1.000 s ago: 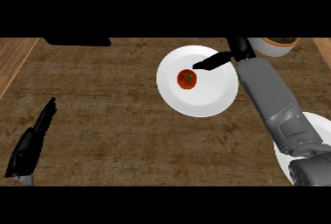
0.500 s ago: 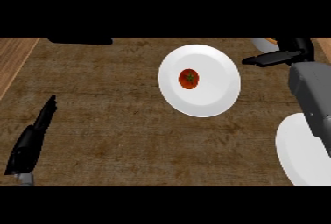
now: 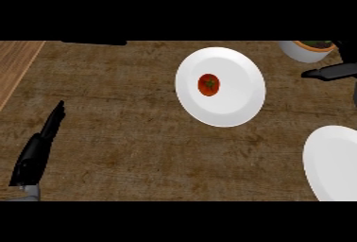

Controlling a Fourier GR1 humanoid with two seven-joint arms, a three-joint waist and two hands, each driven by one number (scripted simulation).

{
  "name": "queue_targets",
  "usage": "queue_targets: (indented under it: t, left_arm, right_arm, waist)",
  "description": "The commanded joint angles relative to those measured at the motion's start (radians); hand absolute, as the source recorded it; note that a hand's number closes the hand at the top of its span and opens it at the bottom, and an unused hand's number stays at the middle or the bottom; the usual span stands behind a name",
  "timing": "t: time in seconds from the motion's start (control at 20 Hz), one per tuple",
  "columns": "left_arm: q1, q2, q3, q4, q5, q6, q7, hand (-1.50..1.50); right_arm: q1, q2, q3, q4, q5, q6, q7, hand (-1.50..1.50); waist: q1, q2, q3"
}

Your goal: Pick the tomato from the plate and place it in the plate

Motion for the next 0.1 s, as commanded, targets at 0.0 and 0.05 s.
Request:
queue_targets:
  t: [0.0,0.05]
  left_arm:
    - [-0.002,0.007,-0.003,-0.032,0.013,-0.023,0.038,0.0]
    - [0.01,-0.009,-0.01,-0.006,0.009,-0.015,0.0,0.0]
  right_arm:
    - [0.039,-0.056,-0.004,0.017,0.005,0.035,-0.052,-1.5]
    - [0.022,-0.051,-0.007,0.02,0.005,0.002,-0.039,-1.5]
  waist:
    - [0.006,0.001,0.002]
    - [0.013,0.004,0.001]
